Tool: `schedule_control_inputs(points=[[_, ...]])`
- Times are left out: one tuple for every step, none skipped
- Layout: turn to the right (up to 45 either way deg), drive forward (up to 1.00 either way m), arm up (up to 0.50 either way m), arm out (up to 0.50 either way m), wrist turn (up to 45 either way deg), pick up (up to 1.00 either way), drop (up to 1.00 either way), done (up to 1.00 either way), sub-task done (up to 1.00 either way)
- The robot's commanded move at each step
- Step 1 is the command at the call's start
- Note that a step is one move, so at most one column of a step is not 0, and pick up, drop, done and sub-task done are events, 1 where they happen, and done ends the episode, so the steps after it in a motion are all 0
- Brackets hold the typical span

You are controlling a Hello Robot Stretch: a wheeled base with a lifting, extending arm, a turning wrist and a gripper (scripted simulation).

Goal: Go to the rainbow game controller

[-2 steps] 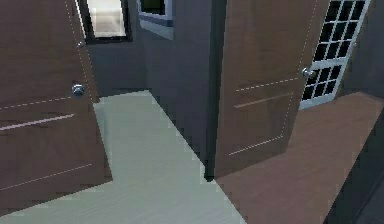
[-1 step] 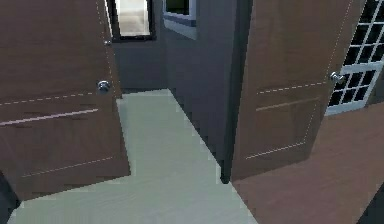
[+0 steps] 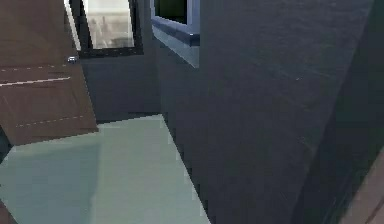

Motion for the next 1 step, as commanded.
schedule_control_inputs(points=[[-6.0,0.0,0.0,0.0,0.0,0.0,0.0,0.0,0.0]])
